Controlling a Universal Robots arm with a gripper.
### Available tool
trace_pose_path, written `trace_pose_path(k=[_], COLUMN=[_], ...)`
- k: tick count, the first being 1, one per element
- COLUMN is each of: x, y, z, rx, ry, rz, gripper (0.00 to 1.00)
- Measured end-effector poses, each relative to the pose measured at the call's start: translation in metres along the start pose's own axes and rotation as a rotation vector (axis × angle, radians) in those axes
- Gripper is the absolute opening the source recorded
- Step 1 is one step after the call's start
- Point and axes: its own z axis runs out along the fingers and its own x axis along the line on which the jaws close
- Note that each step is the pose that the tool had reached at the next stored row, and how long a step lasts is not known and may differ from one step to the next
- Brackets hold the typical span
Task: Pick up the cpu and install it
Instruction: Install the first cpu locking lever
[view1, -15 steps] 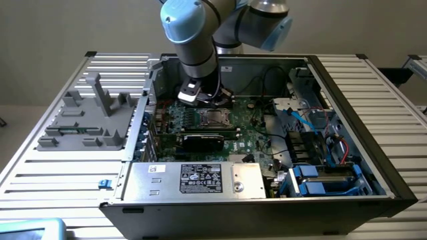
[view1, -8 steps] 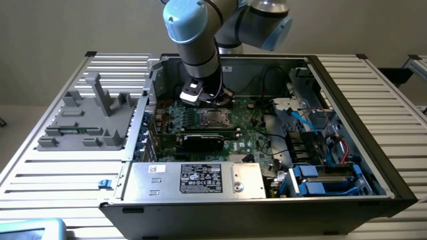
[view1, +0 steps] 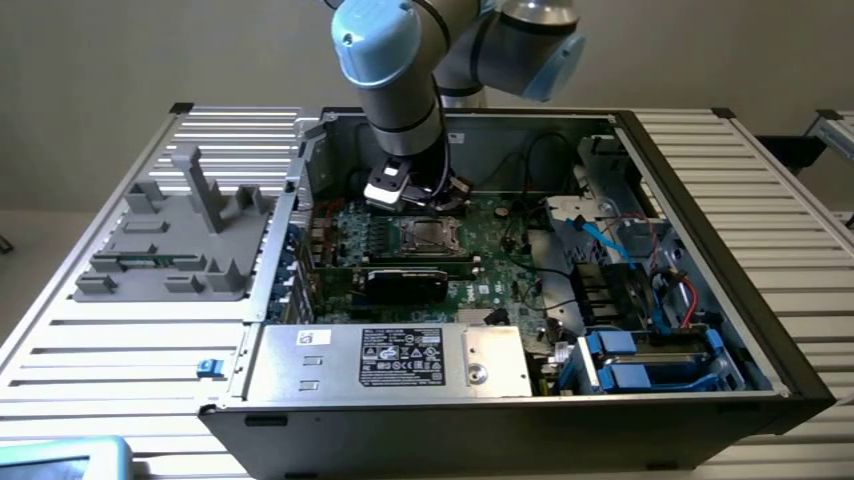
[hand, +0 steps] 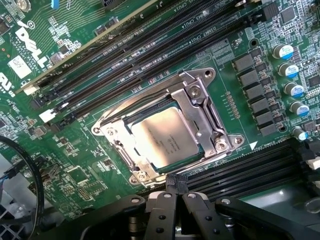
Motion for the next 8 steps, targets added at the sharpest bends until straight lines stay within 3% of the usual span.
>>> trace_pose_path(k=[8], x=[0.0033], y=[-0.0017], z=[0.0009], rx=[0.0000], ry=[0.0000], rz=[0.000], gripper=[0.11])
